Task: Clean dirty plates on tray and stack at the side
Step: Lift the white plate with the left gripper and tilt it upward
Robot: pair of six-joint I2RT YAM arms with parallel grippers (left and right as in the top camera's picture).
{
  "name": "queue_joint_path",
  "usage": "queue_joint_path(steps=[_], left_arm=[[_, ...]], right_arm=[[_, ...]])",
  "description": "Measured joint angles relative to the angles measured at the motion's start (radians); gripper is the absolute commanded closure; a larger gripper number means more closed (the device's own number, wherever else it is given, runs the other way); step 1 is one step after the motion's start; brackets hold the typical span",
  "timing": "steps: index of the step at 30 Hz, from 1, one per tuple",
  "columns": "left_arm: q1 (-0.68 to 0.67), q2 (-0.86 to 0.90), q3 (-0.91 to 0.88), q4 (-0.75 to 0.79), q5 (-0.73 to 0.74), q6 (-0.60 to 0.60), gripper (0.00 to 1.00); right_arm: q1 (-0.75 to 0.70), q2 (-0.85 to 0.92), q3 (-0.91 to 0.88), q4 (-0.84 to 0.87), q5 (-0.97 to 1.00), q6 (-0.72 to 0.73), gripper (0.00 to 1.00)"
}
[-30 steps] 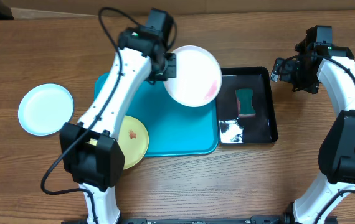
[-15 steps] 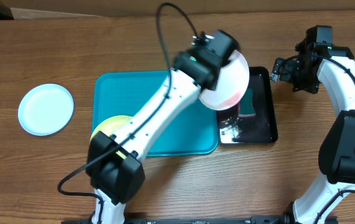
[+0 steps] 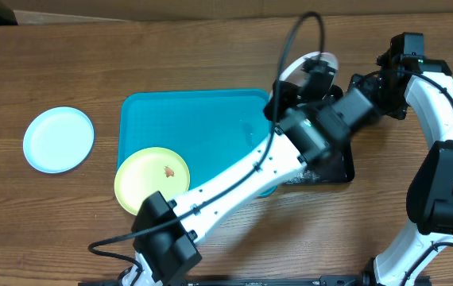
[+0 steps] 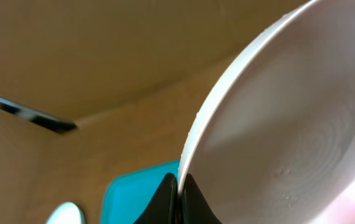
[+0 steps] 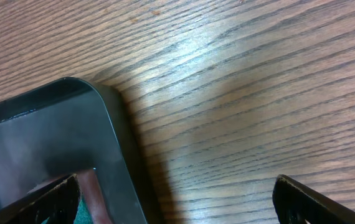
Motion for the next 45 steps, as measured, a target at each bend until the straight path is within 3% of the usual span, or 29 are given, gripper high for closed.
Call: queue_joint_path(steps=[7, 18, 27, 45], left_arm=[[-0.099, 0.000, 0.039, 0.070, -0.219, 0.076, 0.96], [-0.120, 0.000, 0.040, 0.206, -0.388, 0.229, 0.96], [-0.120, 0.000, 0.041, 0.289, -0.430, 0.357, 0.96], [-0.120, 0.000, 0.041, 0.288, -0.436, 0.381, 0.96]], right_arm=[[0.000, 0.000, 0.000, 0.000, 0.000, 0.000, 0.00], [0.000, 0.000, 0.000, 0.000, 0.000, 0.000, 0.00], [0.000, 0.000, 0.000, 0.009, 0.000, 0.000, 0.00], [0.000, 0.000, 0.000, 0.011, 0.000, 0.000, 0.00]])
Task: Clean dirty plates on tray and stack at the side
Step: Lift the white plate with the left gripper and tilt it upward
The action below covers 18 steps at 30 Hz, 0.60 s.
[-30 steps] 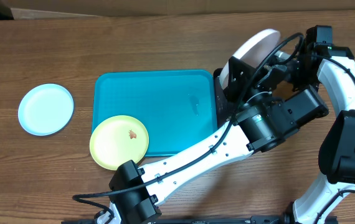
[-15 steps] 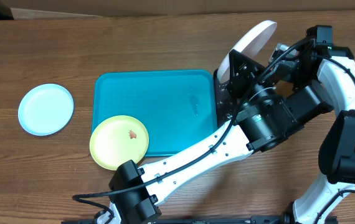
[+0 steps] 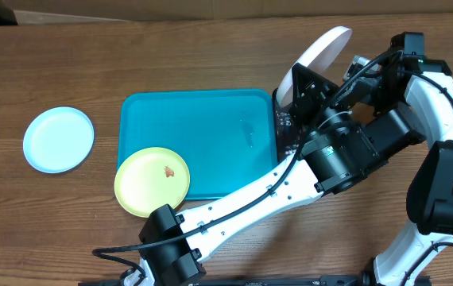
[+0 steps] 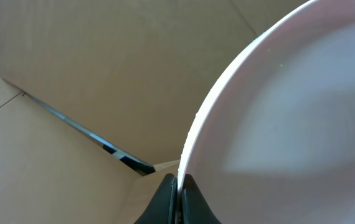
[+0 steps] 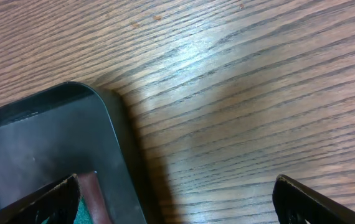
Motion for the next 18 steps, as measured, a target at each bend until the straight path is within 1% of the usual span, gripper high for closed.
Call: queue_joint_path(steps=[7, 11, 15, 18], left_arm=[[0.000, 0.000, 0.000, -0.009, 0.013, -0.002, 0.96], [0.007, 0.000, 0.003, -0.092, 0.101, -0.058, 0.96], [0.051, 0.000, 0.005, -0.237, 0.287, -0.205, 0.96], [0.131, 0.000, 0.006, -0.340, 0.465, -0.342, 0.96]], right_arm=[[0.000, 0.000, 0.000, 0.000, 0.000, 0.000, 0.00], [0.000, 0.000, 0.000, 0.000, 0.001, 0.000, 0.00], [0.000, 0.000, 0.000, 0.000, 0.000, -0.001, 0.00], [0.000, 0.000, 0.000, 0.001, 0.000, -0.001, 0.00]])
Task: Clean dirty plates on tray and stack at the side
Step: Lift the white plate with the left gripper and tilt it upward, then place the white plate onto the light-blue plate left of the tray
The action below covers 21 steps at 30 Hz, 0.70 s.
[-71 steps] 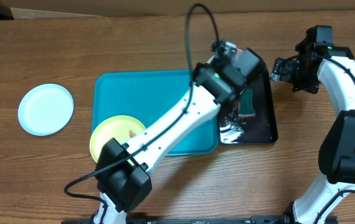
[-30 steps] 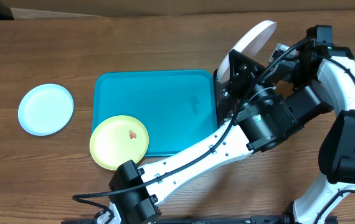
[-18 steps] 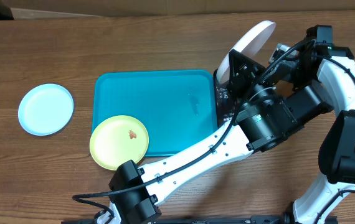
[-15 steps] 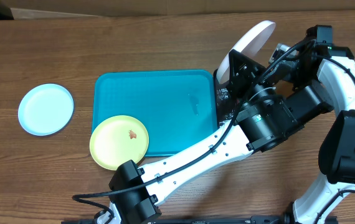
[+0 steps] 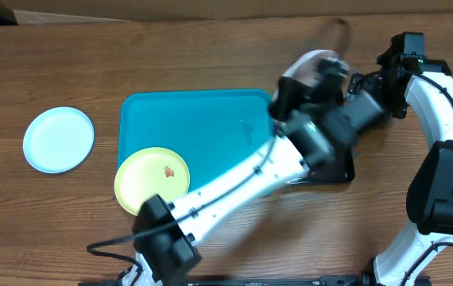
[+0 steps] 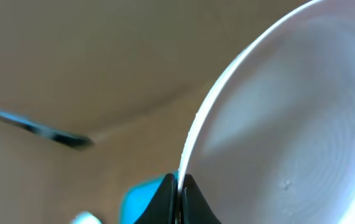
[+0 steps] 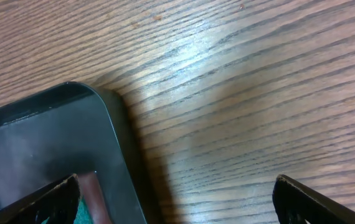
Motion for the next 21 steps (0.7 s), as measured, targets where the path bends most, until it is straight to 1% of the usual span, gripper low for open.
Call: queue_joint_path(steps=[2, 5, 8, 9, 13, 17, 21], left_arm=[[0.075, 0.000, 0.000, -0.037, 0.127, -0.074, 0.96], [0.205, 0.002, 0.000, -0.072, 0.323, -0.142, 0.96], [0.342, 0.004, 0.000, -0.095, 0.525, -0.178, 0.96], [0.414, 0.005, 0.000, -0.110, 0.627, -0.188, 0.96], [0.615, 0.005, 0.000, -0.171, 0.848, -0.206, 0.96], [0.807, 0.005, 0.000, -0.238, 0.952, -0.209, 0.96], [0.976, 0.005, -0.003, -0.284, 0.971, -0.205, 0.96]], right_arm=[[0.000, 0.000, 0.000, -0.001, 0.000, 0.000, 0.00], [0.000, 0.000, 0.000, -0.001, 0.000, 0.000, 0.00], [0.000, 0.000, 0.000, -0.001, -0.001, 0.001, 0.00], [0.000, 0.000, 0.000, 0.000, 0.000, 0.001, 0.00], [0.000, 0.000, 0.000, -0.001, 0.000, 0.001, 0.00], [0.000, 0.000, 0.000, 0.000, 0.000, 0.000, 0.00], [0.000, 0.000, 0.000, -0.001, 0.000, 0.001, 0.00]])
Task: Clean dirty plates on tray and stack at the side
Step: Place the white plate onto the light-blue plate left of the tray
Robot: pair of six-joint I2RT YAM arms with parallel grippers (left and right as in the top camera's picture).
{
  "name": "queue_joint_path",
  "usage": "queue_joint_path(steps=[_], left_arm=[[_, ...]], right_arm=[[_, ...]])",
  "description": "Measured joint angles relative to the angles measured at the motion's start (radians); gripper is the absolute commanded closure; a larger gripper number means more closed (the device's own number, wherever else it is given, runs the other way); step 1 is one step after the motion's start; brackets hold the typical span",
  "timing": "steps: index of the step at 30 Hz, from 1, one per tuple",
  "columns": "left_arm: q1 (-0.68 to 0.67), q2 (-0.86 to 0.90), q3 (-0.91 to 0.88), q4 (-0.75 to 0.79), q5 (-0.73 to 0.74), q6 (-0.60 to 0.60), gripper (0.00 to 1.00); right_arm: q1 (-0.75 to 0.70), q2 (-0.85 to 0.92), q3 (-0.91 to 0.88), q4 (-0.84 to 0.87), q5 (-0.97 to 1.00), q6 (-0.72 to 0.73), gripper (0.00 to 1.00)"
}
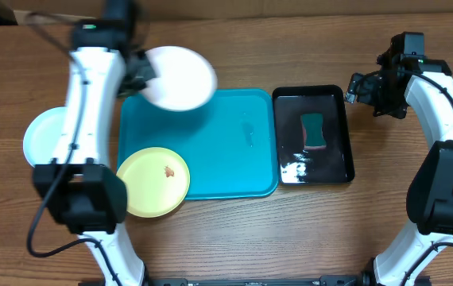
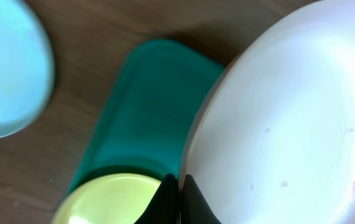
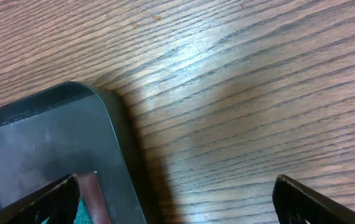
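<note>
My left gripper point(image 1: 141, 71) is shut on the rim of a white plate point(image 1: 180, 78), which hangs over the far left corner of the teal tray point(image 1: 226, 151). The left wrist view shows the plate point(image 2: 277, 112) wet, with small droplets, and the fingertips point(image 2: 179, 190) pinched on its edge. A yellow plate point(image 1: 152, 181) with a small orange crumb lies on the tray's near left corner. A light blue plate point(image 1: 44, 141) rests on the table left of the tray. My right gripper point(image 3: 176, 202) is open over bare wood.
A black tray point(image 1: 346, 159) holding water and a green sponge point(image 1: 314, 129) stands right of the teal tray. Its corner point(image 3: 47, 137) shows beside my right fingers. A cardboard wall runs along the table's far edge.
My left gripper, still shut on the white plate, was above the black tray at the right and is now over the teal tray's far left corner. The right arm has not moved.
The white plate was held tilted over the black tray in my left gripper, then stood more upright there, then tilted again. Now it is over the left end of the teal tray, near the blue plate. My right gripper stayed open beside the black tray.
</note>
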Motion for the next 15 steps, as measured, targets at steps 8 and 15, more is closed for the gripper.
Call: queue_joint_path(steps=[8, 15], left_arm=[[0.324, 0.000, -0.082, -0.054, -0.011, 0.003, 0.96], [0.592, 0.001, -0.167, -0.043, -0.050, 0.002, 0.96]], right_arm=[[0.000, 0.000, 0.000, 0.000, 0.000, 0.000, 0.00], [0.000, 0.000, 0.000, 0.000, 0.000, 0.000, 0.00]])
